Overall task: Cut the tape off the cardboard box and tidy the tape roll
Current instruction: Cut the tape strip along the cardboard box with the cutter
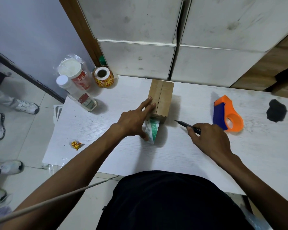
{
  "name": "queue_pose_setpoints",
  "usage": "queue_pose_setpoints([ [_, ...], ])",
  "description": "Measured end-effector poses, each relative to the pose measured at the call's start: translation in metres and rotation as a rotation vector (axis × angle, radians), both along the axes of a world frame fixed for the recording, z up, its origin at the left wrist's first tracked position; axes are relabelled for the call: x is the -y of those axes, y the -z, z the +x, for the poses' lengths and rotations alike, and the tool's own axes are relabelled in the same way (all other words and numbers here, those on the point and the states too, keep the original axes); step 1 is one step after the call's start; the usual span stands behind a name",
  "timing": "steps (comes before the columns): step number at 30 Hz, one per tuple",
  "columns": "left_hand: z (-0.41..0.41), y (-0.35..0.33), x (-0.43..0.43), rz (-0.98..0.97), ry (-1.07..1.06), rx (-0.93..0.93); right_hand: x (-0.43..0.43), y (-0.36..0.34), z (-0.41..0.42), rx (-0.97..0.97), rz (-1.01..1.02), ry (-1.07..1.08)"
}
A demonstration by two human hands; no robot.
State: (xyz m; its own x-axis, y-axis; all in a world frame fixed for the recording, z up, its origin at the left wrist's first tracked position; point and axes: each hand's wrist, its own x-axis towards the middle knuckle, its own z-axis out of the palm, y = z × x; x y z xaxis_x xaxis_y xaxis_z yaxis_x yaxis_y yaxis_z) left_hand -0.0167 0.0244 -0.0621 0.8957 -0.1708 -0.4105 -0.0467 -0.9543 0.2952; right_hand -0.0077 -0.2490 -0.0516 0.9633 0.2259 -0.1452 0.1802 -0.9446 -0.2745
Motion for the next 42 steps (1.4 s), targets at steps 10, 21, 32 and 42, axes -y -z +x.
queue_pose_setpoints([
  [10, -0.005, 0.014, -0.007, -0.196, -0.015, 0.013, 0.007, 0.018, 0.006, -0.074, 0.092, 0.045],
  [21, -0.005, 0.015, -0.008, -0.186, -0.003, 0.011, 0.011, 0.030, 0.012, -0.172, 0.204, 0.163],
  [32, -0.006, 0.011, -0.008, -0.202, -0.004, 0.011, 0.009, 0.035, 0.018, -0.278, 0.355, 0.104],
  [42, -0.006, 0.010, -0.009, -0.262, -0.001, 0.008, 0.002, 0.044, 0.025, -0.410, 0.400, 0.073],
])
